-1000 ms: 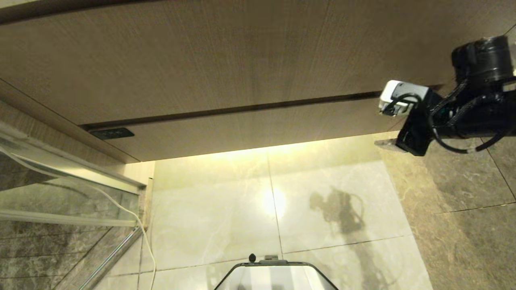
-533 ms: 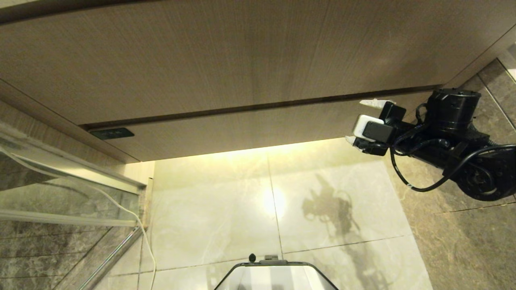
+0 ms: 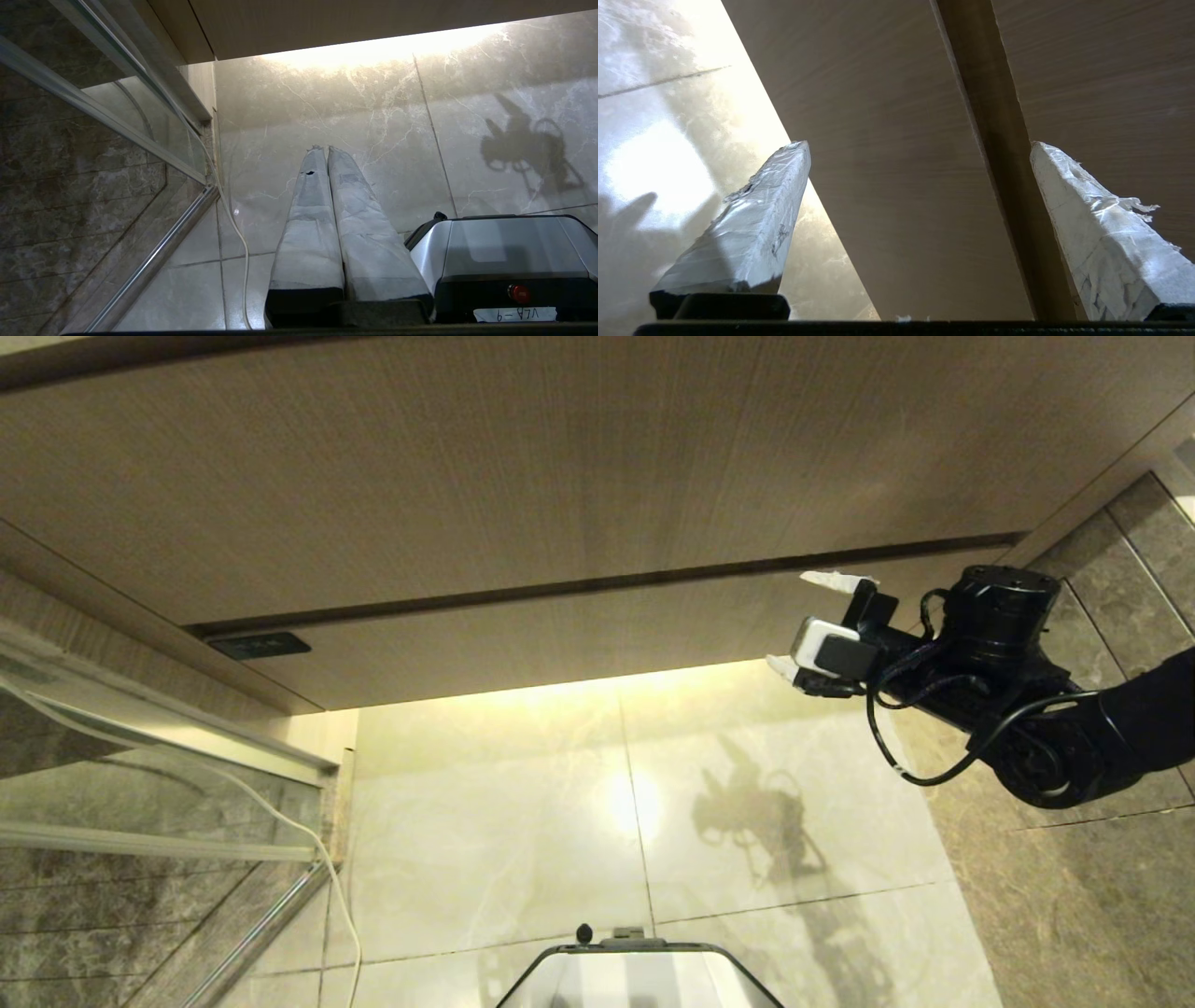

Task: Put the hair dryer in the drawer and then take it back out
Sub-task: Pull open the drawer

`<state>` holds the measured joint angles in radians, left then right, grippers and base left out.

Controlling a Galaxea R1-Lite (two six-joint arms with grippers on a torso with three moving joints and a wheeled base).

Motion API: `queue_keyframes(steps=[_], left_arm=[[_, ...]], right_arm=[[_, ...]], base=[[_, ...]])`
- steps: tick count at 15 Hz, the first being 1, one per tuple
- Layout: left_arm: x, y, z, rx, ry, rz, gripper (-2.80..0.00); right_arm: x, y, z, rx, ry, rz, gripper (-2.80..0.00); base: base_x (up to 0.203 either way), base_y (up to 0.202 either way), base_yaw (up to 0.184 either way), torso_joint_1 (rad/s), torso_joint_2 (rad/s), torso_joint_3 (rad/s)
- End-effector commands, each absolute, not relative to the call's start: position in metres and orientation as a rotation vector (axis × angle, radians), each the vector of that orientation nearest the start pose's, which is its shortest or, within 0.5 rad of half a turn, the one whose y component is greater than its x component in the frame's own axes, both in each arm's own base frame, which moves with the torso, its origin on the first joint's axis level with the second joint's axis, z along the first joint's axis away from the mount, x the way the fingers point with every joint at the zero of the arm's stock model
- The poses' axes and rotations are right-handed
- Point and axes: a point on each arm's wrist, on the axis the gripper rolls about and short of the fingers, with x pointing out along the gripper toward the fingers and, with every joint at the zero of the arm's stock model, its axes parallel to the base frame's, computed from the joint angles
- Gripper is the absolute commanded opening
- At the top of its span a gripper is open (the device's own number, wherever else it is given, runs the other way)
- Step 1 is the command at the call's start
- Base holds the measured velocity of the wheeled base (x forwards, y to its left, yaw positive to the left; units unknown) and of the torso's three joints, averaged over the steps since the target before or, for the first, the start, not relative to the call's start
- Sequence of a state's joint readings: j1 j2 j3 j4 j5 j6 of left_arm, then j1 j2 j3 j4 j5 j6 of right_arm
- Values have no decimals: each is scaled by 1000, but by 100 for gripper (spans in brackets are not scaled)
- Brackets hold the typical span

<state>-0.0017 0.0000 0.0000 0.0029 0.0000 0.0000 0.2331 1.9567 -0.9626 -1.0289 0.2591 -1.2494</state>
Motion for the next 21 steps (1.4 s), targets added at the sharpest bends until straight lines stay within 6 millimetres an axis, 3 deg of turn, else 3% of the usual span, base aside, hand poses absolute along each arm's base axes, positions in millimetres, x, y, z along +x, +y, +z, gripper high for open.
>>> queue_keyframes(steps=[1, 7, 14, 21], left_arm=[[-23, 0, 75, 0, 5, -2, -280], [-23, 0, 75, 0, 5, -2, -280], [-23, 0, 75, 0, 5, -2, -280], [-23, 0, 75, 0, 5, -2, -280]], right_arm=[[367, 94, 176, -1234, -299, 373, 0], [372, 123, 176, -1239, -227, 438, 0], [395, 132, 172, -1236, -219, 507, 0], [421, 131, 170, -1242, -258, 468, 0]], base=[[0, 0, 0, 0, 0, 0], [0, 0, 0, 0, 0, 0], [0, 0, 0, 0, 0, 0], [0, 0, 0, 0, 0, 0]])
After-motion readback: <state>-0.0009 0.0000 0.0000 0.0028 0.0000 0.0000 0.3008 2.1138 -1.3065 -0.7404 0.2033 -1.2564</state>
